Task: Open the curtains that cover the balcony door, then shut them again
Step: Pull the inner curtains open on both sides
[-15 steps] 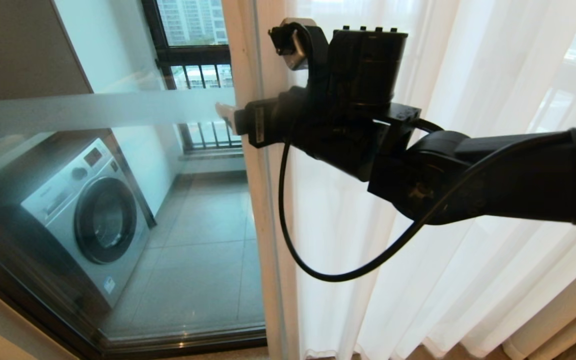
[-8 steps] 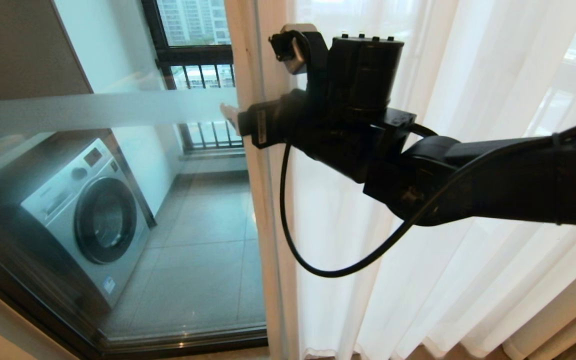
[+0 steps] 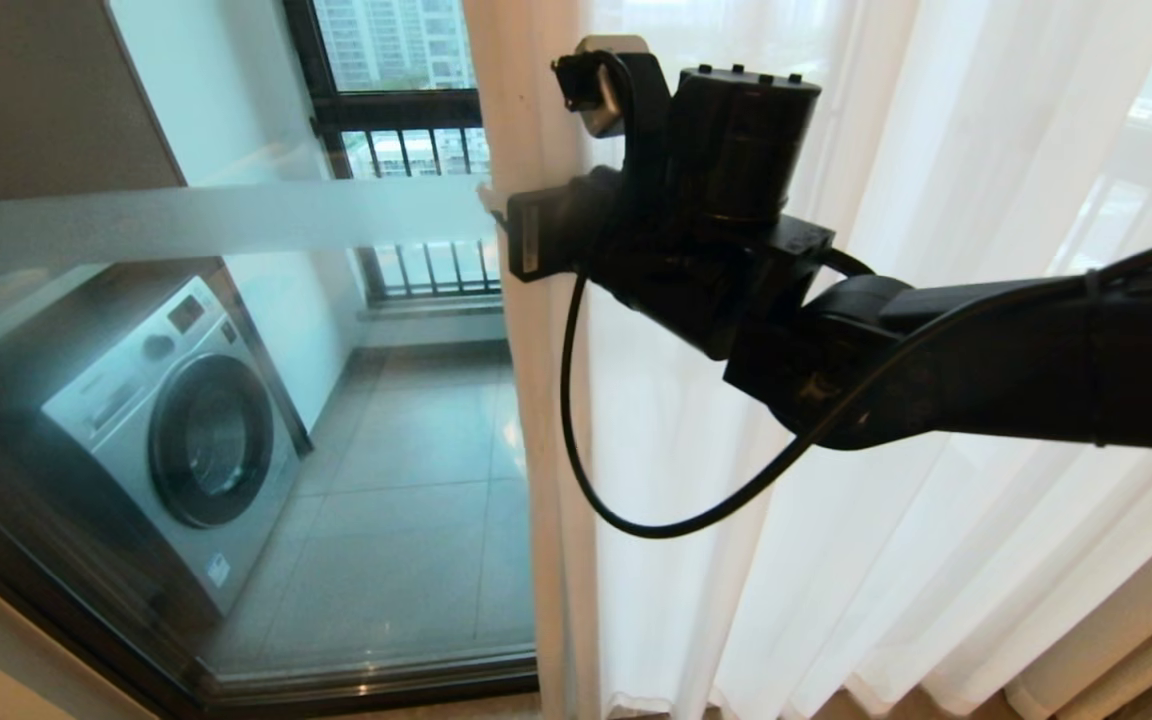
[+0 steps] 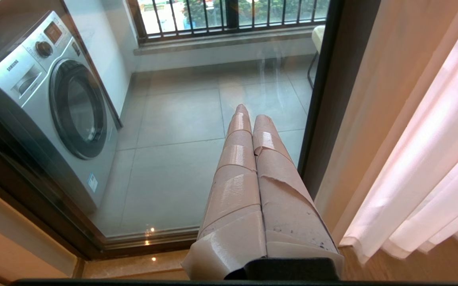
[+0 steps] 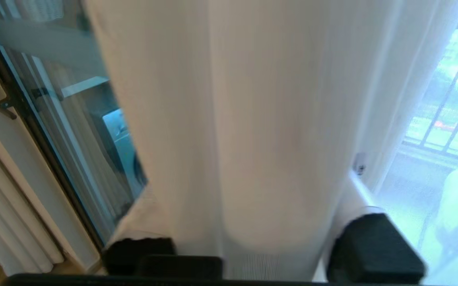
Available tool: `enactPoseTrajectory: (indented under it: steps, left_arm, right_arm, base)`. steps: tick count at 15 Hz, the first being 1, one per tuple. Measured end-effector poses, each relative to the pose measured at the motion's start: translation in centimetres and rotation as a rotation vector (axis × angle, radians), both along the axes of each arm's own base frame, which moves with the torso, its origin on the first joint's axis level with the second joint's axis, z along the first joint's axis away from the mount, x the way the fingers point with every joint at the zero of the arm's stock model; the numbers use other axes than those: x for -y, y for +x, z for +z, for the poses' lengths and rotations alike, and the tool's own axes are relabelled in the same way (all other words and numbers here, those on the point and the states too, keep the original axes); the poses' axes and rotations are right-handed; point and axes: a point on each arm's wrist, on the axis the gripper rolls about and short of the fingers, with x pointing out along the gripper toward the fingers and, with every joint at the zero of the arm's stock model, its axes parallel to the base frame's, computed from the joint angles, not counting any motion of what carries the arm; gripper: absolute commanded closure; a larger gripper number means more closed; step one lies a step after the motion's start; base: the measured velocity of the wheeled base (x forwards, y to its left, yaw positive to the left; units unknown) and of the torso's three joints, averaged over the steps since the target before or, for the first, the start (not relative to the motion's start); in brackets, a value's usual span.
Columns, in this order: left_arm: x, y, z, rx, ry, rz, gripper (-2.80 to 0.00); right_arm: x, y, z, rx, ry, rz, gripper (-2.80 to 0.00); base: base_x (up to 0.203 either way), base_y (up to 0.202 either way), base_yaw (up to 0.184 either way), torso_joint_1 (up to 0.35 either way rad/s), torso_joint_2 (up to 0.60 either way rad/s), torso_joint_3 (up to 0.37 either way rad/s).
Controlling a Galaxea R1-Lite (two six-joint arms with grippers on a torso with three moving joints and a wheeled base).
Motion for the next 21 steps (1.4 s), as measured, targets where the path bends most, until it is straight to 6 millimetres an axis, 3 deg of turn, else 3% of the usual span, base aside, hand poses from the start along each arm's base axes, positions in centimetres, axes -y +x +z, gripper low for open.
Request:
enactPoseTrajectory:
  steps: [12,21]
  left_arm:
    - [0.0,0.0,0.0,0.000,0.000,0.000,0.00]
    - [0.0,0.0,0.0,0.000,0.000,0.000,0.00]
  right_arm:
    - [2.1,0.0,2.4,0.085,0.092,-0.045,0.00]
    - [6.7,-1.9,4.3,0.140,0.137,-0.139,0.00]
  base:
    - [0.000,0.000,0.000,0.000,0.00,0.000]
    - [0.000,0.000,0.000,0.000,0.00,0.000]
